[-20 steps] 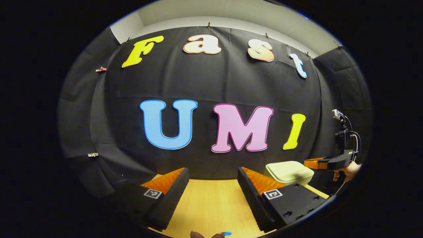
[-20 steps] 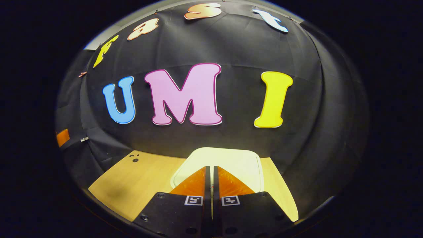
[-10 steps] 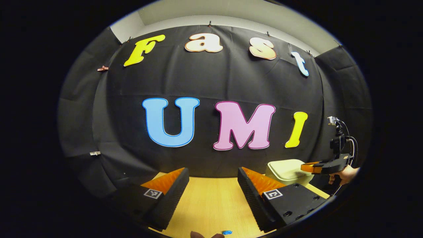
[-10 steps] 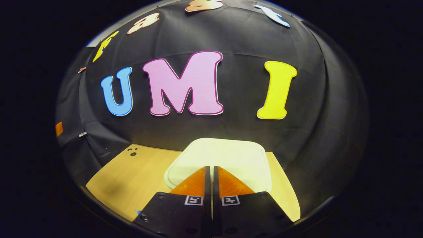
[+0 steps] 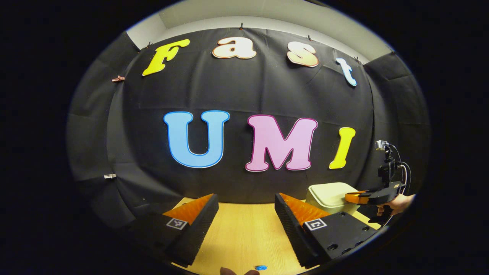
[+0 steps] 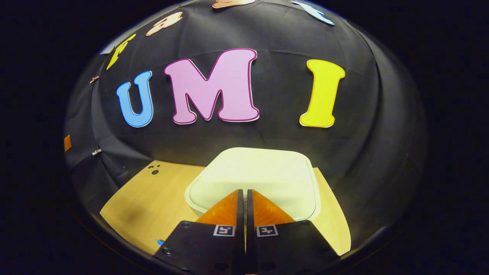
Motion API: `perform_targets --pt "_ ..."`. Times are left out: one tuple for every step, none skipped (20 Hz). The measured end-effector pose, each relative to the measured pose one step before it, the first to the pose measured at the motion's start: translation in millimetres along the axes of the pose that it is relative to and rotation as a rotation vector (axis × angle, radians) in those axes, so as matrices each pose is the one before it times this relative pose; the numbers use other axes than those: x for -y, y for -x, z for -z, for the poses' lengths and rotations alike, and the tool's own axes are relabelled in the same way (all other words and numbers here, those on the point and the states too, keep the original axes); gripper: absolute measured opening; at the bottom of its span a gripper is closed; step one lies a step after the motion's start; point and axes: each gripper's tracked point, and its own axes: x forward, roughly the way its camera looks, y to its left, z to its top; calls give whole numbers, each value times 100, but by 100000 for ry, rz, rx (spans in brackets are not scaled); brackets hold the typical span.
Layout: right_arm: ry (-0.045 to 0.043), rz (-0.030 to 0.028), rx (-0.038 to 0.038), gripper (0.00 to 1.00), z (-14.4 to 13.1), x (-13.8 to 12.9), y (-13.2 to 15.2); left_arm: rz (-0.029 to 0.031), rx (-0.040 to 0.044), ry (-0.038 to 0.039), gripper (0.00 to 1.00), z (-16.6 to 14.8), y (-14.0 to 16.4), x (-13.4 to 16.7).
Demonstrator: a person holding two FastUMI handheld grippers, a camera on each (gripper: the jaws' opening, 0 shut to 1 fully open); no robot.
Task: Press the lid of the desktop garbage bin to open it, pick up the crumpled paper on the desktop and throw it into the bin, then pick up the pop can on the desktop and drop it into the bin, and finally close the garbage bin lid.
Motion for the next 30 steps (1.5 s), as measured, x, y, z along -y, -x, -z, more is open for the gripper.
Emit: perform_targets --pt "-790 -621 -896 6 134 -10 114 -154 60 256 95 107 42 267" --pt "378 -699 -265 6 -102 -57 105 -102 260 383 95 -110 -9 44" --pt "467 -374 -144 6 -140 43 33 -161 247 512 95 43 30 -70" --pt "-424 -12 369 6 -407 -12 90 -44 12 549 95 -98 38 33" --pt "-1319 342 2019 6 -576 23 154 139 180 387 95 14 161 82" --pt "-1053 689 160 6 -191 83 143 -125 519 15 95 -185 169 -6" --pt "-832 217 1689 6 -378 -78 482 -29 443 -353 95 -109 207 -60" --pt "-355 634 2523 6 -664 88 177 -134 241 -575 95 -136 178 -78" --pt "-197 474 2974 6 -866 34 281 -195 117 -514 95 56 167 -117" --pt "132 591 2850 6 -904 -8 359 -70 148 -299 95 -39 285 -57" --pt "584 286 2601 5 -716 -44 416 -88 75 -64 95 145 252 33" --pt "965 391 1778 6 -622 -67 426 18 -81 253 95 13 149 -21" --pt "1059 10 1405 5 -462 -111 396 46 -156 376 95 57 22 -87" --pt "1087 109 1126 6 -424 -105 361 225 -126 374 95 -45 129 -4" --pt "951 -268 881 5 -360 -128 233 172 78 223 95 158 107 -6" --pt "706 -172 572 5 -262 -194 333 390 87 52 95 -69 131 64" --pt "333 -292 378 5 -132 -169 355 304 19 -159 95 90 83 95" --pt "305 -151 459 5 -197 -221 371 414 170 -191 95 -125 99 77" --pt "562 194 544 6 -125 -182 413 301 103 -119 95 123 115 14" --pt "740 -435 463 5 -86 -266 373 275 41 52 95 2 150 8" --pt "832 -827 832 5 -77 -476 542 404 -68 180 95 189 121 -89" --pt "1409 -351 725 5 -102 -296 340 148 -280 155 95 321 162 -42" --pt "1512 85 636 6 -80 -139 527 233 -317 208 95 121 117 -29" --pt "1324 242 560 9 -155 -88 251 172 -294 222 95 59 116 -109" --pt "962 384 560 16 -46 -83 466 305 -177 228 95 220 109 -61" --pt "558 -207 453 21 -85 -373 576 200 39 104 95 52 145 -86" --pt "581 1035 304 28 -22 -62 520 99 72 -24 95 131 -8 -116" --pt "730 413 292 31 -99 -117 390 261 -24 -55 95 35 57 -74" --pt "300 -204 569 43 11 -423 371 246 -256 -165 95 258 83 -1" --pt "273 -471 464 48 -39 -456 443 292 -211 -287 95 58 13 -54"
